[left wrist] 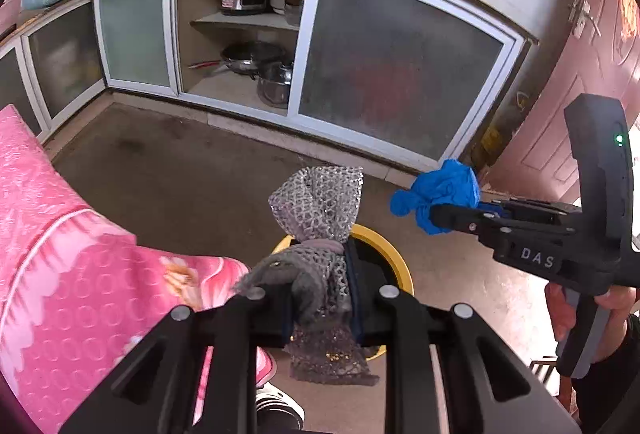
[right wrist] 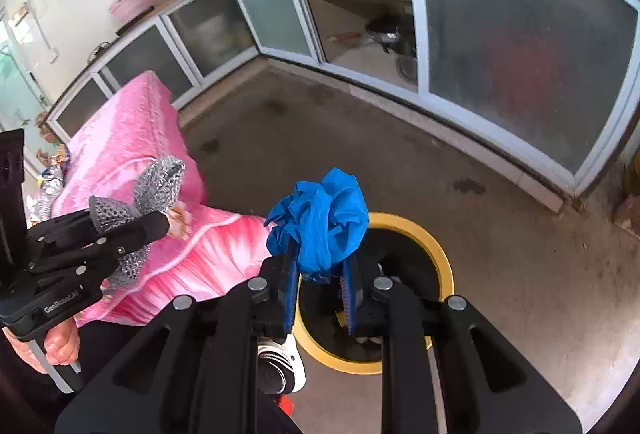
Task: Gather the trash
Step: 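Carry the mesh netting and blue glove over the yellow bin and release both, then move both open tools back over the table, then grasp the orange peel with the left tool while the right tool grasps the snack wrappers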
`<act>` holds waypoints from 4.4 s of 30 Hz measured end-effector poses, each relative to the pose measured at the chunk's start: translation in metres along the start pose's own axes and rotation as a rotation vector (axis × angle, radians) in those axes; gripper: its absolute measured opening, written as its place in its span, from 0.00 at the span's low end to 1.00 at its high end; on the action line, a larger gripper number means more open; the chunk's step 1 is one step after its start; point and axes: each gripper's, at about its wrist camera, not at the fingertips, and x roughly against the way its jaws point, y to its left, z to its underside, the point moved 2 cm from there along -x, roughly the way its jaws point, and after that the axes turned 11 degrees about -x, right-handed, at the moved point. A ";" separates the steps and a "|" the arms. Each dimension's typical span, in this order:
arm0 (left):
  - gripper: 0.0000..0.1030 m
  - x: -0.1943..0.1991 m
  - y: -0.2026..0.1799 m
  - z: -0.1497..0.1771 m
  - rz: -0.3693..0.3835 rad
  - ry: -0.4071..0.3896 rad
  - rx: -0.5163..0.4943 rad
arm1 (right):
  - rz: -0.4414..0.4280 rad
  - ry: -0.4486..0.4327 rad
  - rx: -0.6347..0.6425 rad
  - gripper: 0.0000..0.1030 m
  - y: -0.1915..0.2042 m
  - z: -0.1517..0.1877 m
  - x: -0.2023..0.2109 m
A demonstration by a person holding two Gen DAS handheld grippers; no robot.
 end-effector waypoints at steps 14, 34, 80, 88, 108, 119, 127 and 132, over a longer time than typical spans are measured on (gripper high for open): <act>0.18 -0.093 -0.014 0.014 0.035 0.171 -0.004 | 0.075 0.162 -0.089 0.17 -0.038 0.015 -0.066; 0.86 -0.104 -0.006 0.014 0.030 0.161 0.037 | 0.201 0.237 -0.186 0.55 -0.081 0.030 -0.090; 0.92 0.352 0.369 0.311 -0.856 0.000 0.734 | -0.434 0.072 0.859 0.77 0.550 0.064 -0.105; 0.92 0.330 0.390 0.316 -0.823 0.071 0.701 | -0.370 0.092 0.957 0.77 0.576 0.065 -0.145; 0.92 0.291 0.435 0.305 -0.704 0.156 0.687 | -0.379 0.144 1.005 0.77 0.616 0.071 -0.182; 0.13 0.304 0.436 0.300 -0.750 0.138 0.660 | -0.394 0.163 0.957 0.09 0.617 0.070 -0.180; 0.10 0.323 0.420 0.299 -0.742 0.093 0.671 | -0.419 0.116 0.917 0.05 0.615 0.064 -0.157; 0.10 0.336 0.404 0.294 -0.746 0.050 0.666 | -0.440 0.104 0.894 0.05 0.605 0.059 -0.138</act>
